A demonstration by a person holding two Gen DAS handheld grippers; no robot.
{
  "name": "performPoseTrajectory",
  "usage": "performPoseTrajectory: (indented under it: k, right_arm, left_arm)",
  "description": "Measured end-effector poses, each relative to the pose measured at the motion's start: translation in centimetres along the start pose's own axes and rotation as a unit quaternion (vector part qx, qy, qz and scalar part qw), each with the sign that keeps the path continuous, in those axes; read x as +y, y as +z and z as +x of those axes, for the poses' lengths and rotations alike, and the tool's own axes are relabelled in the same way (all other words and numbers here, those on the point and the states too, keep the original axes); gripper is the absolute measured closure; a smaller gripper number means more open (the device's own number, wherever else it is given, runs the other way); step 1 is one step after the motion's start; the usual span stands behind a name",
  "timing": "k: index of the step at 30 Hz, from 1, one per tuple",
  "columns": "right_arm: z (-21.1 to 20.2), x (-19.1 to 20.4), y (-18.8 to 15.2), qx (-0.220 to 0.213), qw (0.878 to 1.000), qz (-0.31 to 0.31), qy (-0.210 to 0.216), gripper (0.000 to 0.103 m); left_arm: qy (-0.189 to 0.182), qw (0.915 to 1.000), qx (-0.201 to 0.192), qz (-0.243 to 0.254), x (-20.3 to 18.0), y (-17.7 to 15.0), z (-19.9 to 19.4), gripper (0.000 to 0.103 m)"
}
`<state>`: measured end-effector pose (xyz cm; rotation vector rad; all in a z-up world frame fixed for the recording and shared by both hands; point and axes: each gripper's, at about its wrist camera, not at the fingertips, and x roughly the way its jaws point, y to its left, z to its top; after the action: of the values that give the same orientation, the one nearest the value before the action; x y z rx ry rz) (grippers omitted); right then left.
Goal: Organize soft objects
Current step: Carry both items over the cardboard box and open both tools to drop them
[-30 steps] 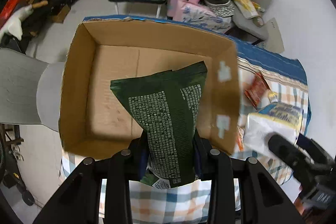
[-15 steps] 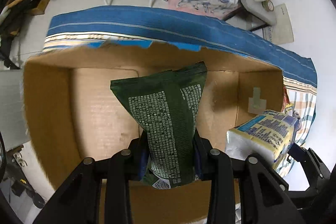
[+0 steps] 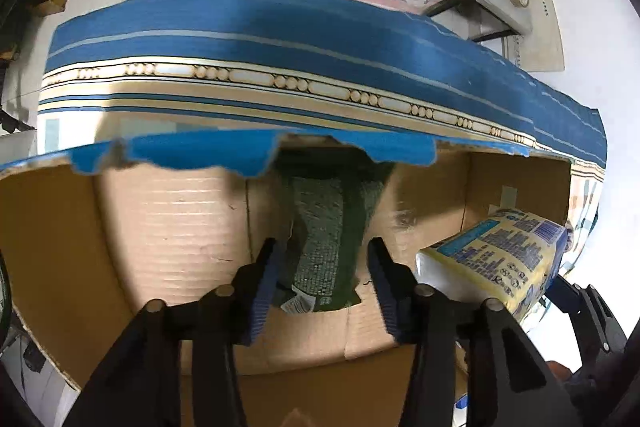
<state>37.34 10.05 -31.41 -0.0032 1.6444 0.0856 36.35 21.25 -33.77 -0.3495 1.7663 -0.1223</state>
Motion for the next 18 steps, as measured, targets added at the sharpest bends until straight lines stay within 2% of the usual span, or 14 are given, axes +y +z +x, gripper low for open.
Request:
performPoseTrajectory:
  k: [2,5,9,16,18]
  right_arm:
    - [0.0,0.0,-0.1,0.000,1.000,-0.002,-0.002,0.005]
    - [-0.5,0.0,-0.2,-0.007,1.000,-0.003,-0.003,0.000]
    - [-1.6,0.3,-0.6,-0.018,1.000,-0.008,-0.006,0.000]
    - [-2.8,0.8,-3.0,-0.027,0.999,-0.024,-0.010,0.000]
    - [-2.9,0.7,-4.1,-0.031,0.999,-0.030,-0.012,0.000]
  left_arm:
    - [0.000,1.0000,-0.008,-0.002,0.1,-0.3,-0.5,0.044]
    - [0.006,0.9997,-0.024,-0.002,0.5,-1.0,-1.5,0.035]
    - [0.011,0.9991,-0.041,-0.005,1.1,-2.2,-2.8,0.033]
    - [0.030,0.9962,-0.081,-0.014,2.7,-5.3,-4.4,0.008]
    - [0.039,0.9944,-0.097,-0.015,3.0,-6.3,-4.7,0.007]
